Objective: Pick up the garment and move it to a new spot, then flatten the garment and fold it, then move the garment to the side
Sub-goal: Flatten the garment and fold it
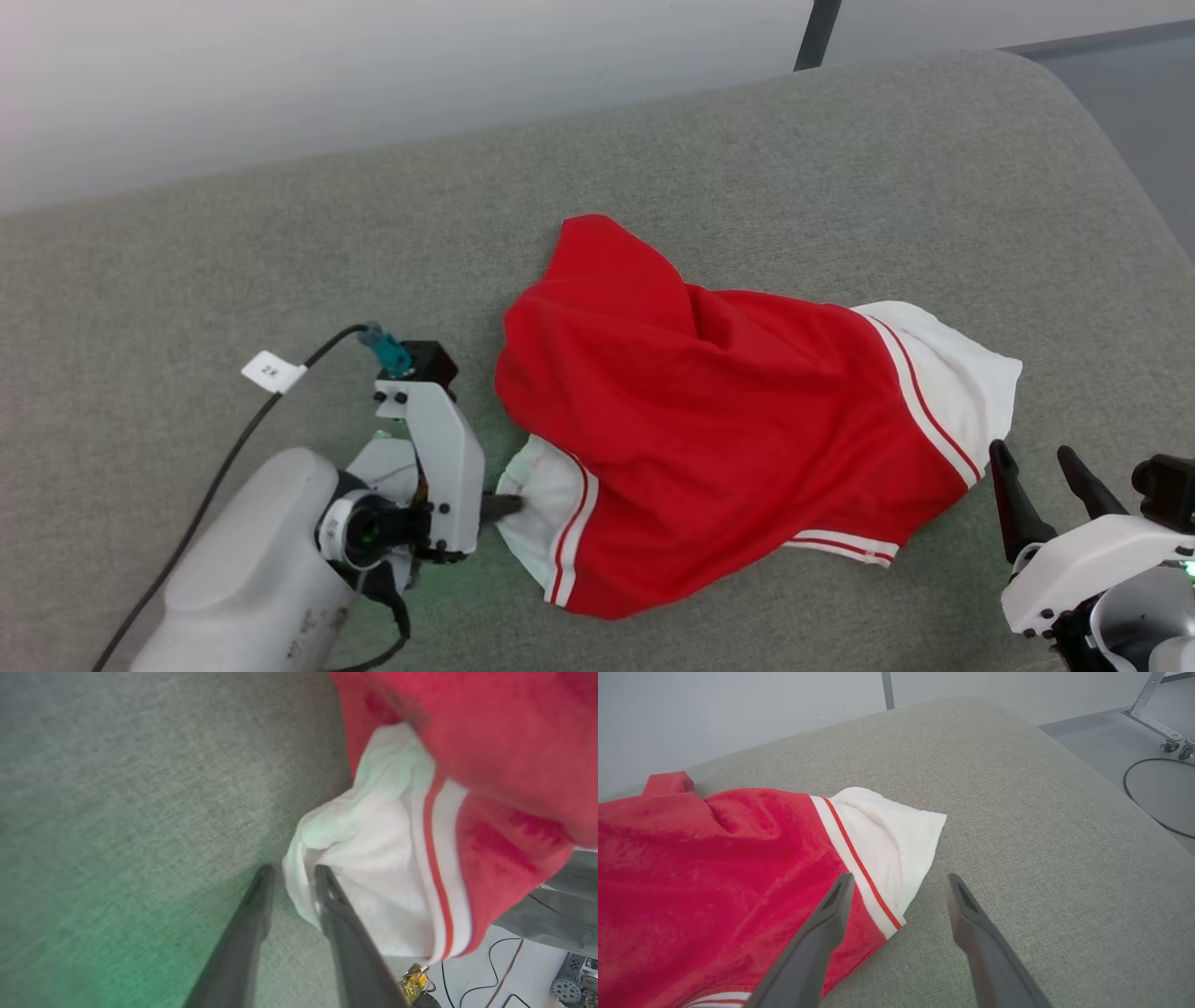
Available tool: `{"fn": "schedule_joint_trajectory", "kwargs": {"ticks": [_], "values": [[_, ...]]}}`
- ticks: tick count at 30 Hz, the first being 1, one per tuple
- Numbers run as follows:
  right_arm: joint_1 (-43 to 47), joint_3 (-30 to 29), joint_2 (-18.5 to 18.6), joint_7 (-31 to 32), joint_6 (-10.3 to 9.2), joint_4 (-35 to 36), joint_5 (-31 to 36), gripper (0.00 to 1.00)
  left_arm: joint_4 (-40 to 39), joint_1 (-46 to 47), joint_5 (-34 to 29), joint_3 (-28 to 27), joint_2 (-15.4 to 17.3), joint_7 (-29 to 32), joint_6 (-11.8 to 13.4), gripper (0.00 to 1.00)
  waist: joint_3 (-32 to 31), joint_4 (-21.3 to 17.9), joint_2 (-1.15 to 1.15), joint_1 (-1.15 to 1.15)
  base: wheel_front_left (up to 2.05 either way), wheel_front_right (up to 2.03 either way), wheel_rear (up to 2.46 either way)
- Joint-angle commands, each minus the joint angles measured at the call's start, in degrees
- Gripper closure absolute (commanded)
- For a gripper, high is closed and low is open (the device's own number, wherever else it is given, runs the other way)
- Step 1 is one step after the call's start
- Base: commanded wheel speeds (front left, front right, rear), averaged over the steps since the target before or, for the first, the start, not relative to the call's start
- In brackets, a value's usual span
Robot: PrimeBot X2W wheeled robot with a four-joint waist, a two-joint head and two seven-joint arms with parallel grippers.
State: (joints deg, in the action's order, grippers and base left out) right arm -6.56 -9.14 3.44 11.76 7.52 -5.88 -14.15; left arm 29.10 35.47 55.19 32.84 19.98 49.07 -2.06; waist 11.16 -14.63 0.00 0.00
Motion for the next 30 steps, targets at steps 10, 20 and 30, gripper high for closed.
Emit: {"fn": "schedule_joint_trajectory", "kwargs": {"ticks": [10,20,30], "values": [[-0.4,-0.6,1.4,-1.1,-0.06,-1.6,-1.1,0.00,1.3,1.5,0.7,-1.5,1.9,-0.5,0.7,1.00,-1.5,2.5,0.00,0.00,0.00,0.00,0.00],[0.7,-0.7,2.6,-0.7,-0.06,-2.4,-1.3,0.00,-0.1,1.8,1.1,-5.6,6.8,-2.3,3.5,1.00,-3.7,6.4,0.00,0.00,0.00,0.00,0.00],[1.3,-0.8,3.6,-0.2,-0.06,-2.9,-1.3,0.00,-1.1,-2.3,0.9,-8.9,12.8,-2.7,9.0,1.00,-5.3,9.9,0.00,0.00,0.00,0.00,0.00]]}}
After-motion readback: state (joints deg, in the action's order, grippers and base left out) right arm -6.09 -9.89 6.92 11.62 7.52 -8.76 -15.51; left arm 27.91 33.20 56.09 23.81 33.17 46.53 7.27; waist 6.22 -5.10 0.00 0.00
